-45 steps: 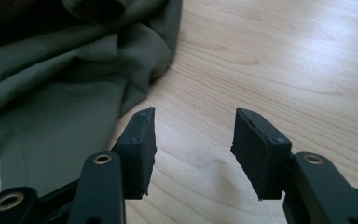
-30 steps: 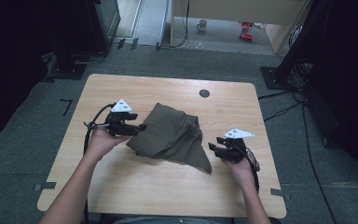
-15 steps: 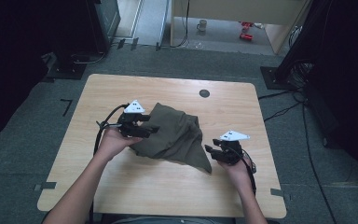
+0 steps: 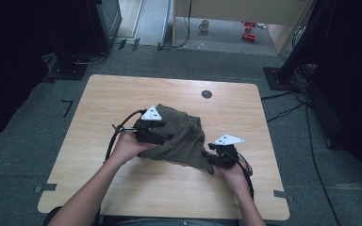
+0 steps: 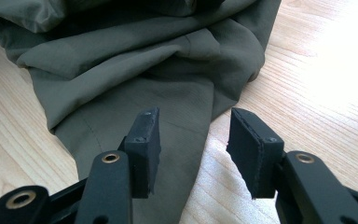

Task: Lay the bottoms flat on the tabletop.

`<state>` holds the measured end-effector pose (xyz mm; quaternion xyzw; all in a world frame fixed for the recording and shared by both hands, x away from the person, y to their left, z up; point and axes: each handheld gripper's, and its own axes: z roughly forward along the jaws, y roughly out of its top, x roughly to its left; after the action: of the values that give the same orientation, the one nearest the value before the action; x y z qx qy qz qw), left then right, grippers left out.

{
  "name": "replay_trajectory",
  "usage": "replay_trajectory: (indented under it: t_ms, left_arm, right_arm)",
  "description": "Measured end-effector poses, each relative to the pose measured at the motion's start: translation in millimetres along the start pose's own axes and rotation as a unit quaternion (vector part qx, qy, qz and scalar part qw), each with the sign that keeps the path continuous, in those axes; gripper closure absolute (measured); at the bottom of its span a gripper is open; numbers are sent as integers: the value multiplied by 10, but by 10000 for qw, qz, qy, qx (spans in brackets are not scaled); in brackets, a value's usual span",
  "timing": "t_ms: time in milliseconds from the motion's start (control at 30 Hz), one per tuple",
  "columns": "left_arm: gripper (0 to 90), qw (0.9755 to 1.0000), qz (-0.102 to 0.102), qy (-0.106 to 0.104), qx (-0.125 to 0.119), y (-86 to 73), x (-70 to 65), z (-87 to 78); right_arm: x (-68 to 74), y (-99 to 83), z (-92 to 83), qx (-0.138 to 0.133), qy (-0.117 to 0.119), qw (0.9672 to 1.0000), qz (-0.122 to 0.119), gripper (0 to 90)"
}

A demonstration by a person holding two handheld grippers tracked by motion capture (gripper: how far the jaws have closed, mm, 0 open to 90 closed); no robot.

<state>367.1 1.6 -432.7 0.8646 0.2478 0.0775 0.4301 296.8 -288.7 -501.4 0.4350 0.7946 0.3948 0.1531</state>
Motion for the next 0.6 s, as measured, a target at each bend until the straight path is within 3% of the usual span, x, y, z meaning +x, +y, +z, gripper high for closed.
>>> replay_trajectory:
  t_ms: [367,600]
  left_arm:
    - [388,9998,87,-79,130,1,-147,260]
    - [474,9995,144,-26,290,-26,-205,380]
  right_arm:
    - [15,-2,6,-30,-23,10000,-35,552]
    - [67,16,29,-90,30,9999,-89,571]
